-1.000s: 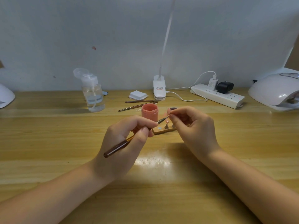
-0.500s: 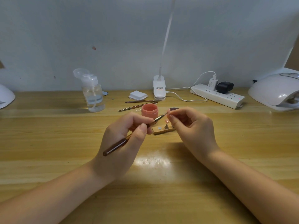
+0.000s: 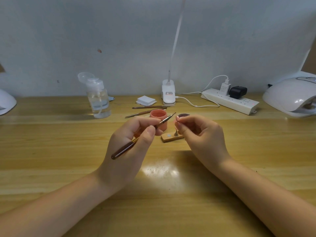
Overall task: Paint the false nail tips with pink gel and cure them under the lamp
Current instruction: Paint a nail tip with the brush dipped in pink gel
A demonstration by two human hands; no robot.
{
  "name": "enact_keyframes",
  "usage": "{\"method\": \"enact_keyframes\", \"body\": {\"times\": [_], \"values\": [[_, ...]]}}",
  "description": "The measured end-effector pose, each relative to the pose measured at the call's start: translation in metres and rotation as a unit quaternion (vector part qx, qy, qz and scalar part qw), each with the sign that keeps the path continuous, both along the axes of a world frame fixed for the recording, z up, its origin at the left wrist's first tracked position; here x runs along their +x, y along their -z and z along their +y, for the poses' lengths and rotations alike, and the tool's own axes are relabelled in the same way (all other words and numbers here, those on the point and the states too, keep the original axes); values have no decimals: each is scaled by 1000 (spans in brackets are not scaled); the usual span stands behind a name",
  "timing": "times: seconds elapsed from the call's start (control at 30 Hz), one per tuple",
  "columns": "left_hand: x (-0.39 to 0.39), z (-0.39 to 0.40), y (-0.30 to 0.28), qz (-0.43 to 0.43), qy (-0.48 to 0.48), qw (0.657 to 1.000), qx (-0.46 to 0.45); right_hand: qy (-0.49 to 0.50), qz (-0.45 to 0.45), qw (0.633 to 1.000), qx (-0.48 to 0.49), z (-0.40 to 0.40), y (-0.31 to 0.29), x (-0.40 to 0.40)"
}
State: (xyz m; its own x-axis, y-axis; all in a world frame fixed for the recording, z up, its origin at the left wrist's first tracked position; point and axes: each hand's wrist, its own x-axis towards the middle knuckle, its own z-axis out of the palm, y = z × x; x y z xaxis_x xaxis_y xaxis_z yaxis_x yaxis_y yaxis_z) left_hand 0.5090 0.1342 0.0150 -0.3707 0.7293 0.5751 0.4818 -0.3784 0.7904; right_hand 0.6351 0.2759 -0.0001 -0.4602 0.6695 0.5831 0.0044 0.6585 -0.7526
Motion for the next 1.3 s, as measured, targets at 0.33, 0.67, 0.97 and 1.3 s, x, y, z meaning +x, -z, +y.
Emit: {"method": "enact_keyframes", "body": {"times": [0.33, 0.67, 0.97, 1.3], "values": [[0, 1, 0, -6, -9, 1000, -4, 0, -10, 1000, -9, -1, -1, 0], [2, -1, -3, 57, -32, 998, 17, -15, 6, 999, -34, -1, -3, 1], [0, -4, -2, 85, -50, 995, 2, -23, 2, 999, -32, -3, -4, 1], [0, -1, -2, 79, -65, 995, -14, -6, -9, 1000, 18, -2, -4, 1]]}}
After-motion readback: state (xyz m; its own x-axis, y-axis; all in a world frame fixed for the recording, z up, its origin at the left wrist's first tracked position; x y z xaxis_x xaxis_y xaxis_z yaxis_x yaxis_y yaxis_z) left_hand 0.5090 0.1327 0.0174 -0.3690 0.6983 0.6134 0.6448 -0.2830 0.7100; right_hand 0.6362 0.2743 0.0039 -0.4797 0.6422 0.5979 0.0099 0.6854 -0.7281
